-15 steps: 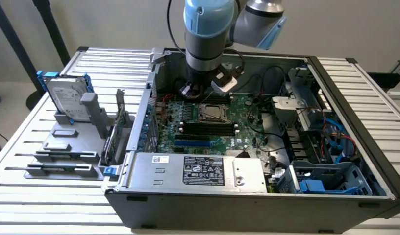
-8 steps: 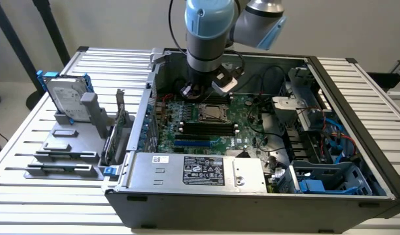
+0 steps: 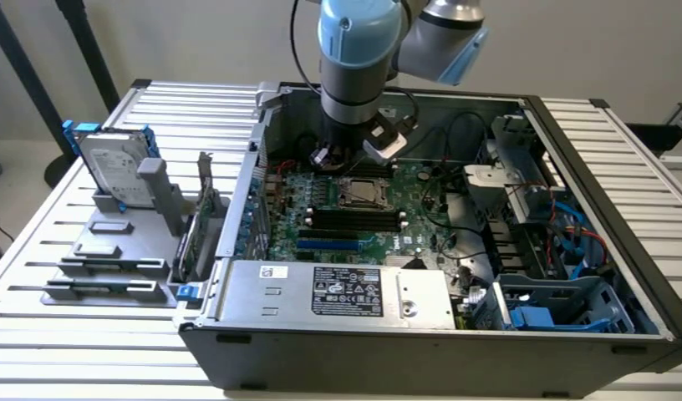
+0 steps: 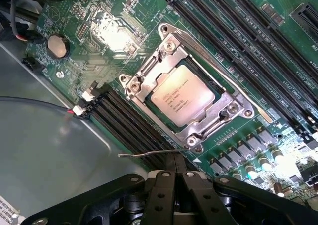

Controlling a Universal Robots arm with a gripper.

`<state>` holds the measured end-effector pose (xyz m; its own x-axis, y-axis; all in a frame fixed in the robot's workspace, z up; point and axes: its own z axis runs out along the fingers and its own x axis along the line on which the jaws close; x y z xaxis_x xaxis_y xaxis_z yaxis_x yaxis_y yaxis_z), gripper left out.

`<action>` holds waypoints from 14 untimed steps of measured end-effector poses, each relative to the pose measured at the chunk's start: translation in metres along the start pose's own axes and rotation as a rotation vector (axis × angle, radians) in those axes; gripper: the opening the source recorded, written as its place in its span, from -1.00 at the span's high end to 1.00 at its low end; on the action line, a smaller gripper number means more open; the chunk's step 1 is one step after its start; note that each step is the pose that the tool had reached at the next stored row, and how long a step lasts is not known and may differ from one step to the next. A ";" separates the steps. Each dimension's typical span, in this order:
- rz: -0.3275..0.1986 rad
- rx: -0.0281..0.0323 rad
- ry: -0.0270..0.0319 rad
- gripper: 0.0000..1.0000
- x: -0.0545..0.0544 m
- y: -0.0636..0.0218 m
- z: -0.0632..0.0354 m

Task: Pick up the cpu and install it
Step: 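Install the first cpu locking lever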

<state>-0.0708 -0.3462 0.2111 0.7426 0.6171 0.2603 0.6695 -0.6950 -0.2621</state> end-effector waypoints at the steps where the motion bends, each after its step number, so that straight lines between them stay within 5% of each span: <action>1: 0.000 -0.0017 -0.0006 0.79 0.000 0.0001 0.0009; 14: -0.004 -0.0116 0.0022 0.79 0.004 0.0009 0.0076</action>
<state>-0.0672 -0.3417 0.2048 0.7401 0.6188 0.2633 0.6719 -0.6971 -0.2503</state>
